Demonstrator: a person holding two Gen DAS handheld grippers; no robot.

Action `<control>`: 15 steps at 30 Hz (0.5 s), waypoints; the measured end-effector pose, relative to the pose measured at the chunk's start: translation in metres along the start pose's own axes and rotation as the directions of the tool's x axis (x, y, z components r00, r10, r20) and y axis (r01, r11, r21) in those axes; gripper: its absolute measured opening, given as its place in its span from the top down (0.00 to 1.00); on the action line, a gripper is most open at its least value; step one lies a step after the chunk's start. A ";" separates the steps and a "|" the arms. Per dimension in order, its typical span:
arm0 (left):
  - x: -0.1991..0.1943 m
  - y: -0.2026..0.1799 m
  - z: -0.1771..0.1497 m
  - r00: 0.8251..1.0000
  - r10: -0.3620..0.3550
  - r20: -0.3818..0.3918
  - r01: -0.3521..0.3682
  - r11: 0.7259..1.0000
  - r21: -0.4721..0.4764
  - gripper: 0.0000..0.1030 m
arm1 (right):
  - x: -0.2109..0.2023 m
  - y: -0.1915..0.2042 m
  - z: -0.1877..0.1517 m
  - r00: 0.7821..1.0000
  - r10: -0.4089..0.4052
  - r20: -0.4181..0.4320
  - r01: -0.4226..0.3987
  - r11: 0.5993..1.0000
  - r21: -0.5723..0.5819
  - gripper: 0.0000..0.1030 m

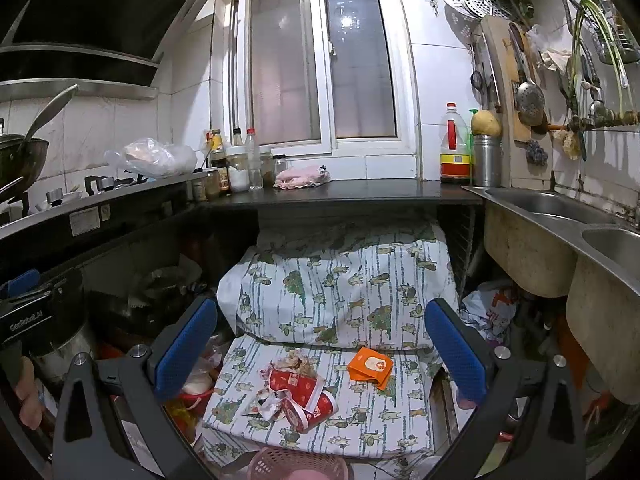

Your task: Collect trash

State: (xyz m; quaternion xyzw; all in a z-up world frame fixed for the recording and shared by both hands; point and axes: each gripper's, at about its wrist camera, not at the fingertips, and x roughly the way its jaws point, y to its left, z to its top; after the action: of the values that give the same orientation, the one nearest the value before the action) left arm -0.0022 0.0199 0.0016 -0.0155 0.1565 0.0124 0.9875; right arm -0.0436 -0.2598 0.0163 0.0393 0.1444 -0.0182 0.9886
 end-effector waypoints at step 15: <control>-0.002 -0.001 -0.005 1.000 0.009 -0.010 -0.009 1.000 0.009 0.00 | 0.003 -0.004 -0.001 1.000 -0.009 -0.006 0.009 1.000 0.000 0.00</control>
State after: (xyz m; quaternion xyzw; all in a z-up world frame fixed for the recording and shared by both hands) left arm -0.0051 0.0191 -0.0026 -0.0103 0.1614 0.0161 0.9867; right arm -0.0416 -0.2635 0.0143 0.0386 0.1474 -0.0223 0.9881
